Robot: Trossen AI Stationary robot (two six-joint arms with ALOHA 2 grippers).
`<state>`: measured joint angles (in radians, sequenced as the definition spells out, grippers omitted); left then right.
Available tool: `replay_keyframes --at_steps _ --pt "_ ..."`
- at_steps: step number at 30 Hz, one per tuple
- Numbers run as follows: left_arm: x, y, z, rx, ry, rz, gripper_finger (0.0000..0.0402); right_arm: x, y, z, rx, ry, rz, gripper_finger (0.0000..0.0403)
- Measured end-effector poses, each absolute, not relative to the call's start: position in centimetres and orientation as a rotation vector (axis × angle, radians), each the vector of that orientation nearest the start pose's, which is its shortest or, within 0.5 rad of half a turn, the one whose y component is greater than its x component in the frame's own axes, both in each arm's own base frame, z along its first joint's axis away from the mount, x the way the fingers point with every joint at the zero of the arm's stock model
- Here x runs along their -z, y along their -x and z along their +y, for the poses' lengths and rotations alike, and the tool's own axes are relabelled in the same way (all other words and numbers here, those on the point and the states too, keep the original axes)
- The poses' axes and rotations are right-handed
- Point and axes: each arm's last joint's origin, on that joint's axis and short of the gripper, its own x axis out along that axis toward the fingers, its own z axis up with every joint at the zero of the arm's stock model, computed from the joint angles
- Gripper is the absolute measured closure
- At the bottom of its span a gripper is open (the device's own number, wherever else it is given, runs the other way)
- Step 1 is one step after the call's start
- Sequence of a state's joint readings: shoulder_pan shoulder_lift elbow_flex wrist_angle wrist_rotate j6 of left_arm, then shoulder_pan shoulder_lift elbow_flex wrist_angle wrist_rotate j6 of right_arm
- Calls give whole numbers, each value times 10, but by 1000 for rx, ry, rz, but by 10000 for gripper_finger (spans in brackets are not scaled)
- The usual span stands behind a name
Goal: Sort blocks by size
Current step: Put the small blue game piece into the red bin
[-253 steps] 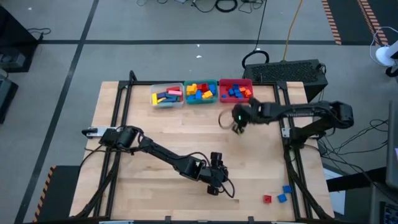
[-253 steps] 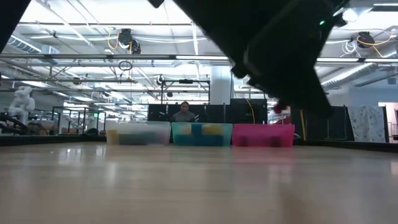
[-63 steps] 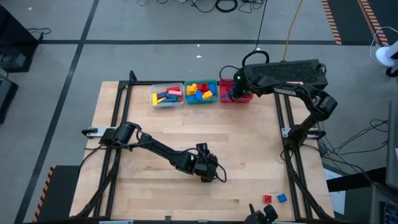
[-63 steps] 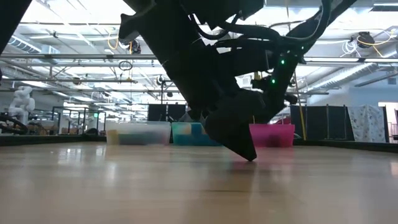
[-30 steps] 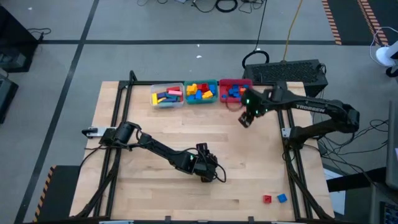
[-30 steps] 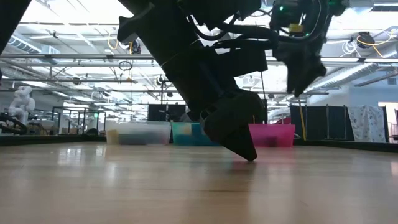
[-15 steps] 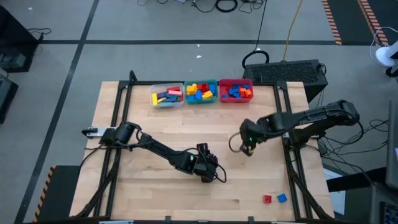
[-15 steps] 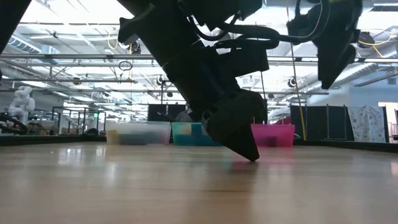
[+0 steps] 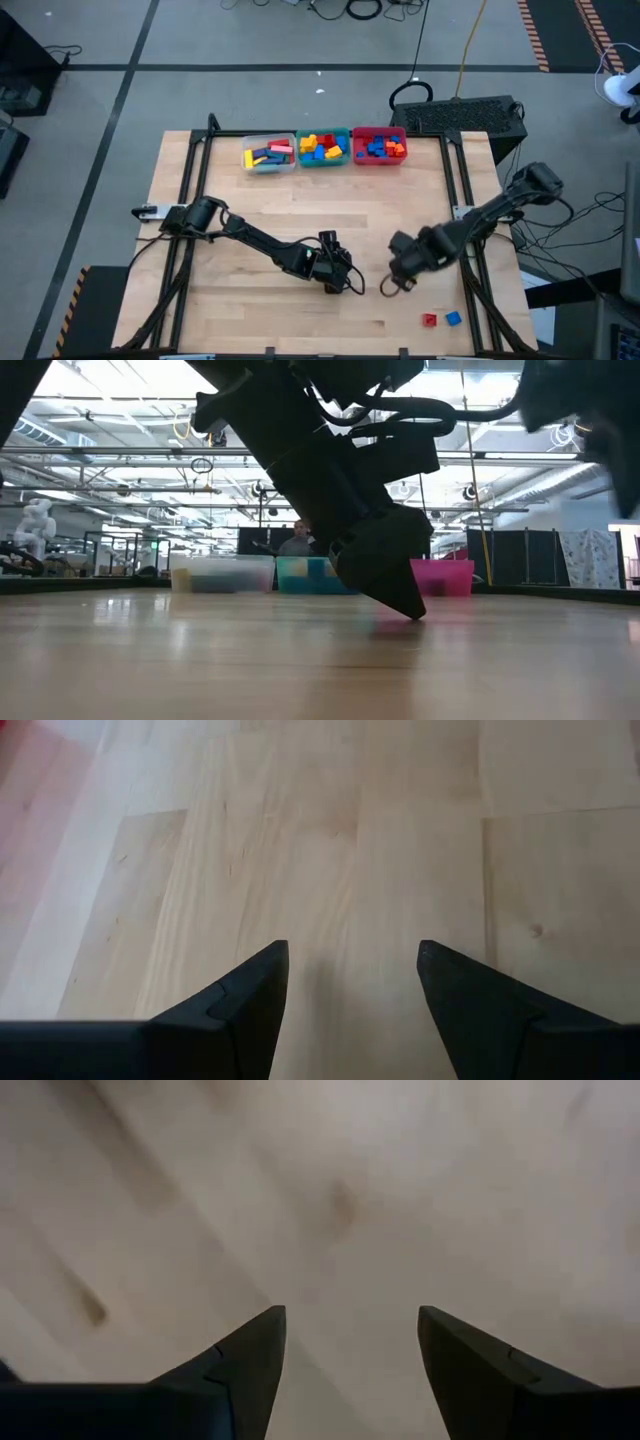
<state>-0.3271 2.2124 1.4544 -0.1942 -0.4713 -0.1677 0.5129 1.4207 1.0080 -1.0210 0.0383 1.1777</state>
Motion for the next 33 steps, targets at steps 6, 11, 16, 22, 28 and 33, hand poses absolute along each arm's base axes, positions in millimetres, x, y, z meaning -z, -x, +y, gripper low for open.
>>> replay_keyframes --at_steps 6,11,16,22,28,33 --pt "-114 -432 -131 -208 -212 859 173 -202 -202 154 428 -562 1573 190" --pt "-114 -433 -129 -199 -233 860 173 -186 -191 181 302 -426 1651 190" --pt "-114 -433 -129 -193 -248 861 173 -174 -180 205 170 -377 1726 190" --pt "-115 -434 -128 -195 -247 857 173 -165 -164 227 118 -371 1794 190" --pt "-116 -435 -128 -183 -242 844 173 -162 -146 238 80 -293 1825 190" --pt "-116 -436 -129 -171 -235 845 173 -162 -132 246 35 -227 1831 190"
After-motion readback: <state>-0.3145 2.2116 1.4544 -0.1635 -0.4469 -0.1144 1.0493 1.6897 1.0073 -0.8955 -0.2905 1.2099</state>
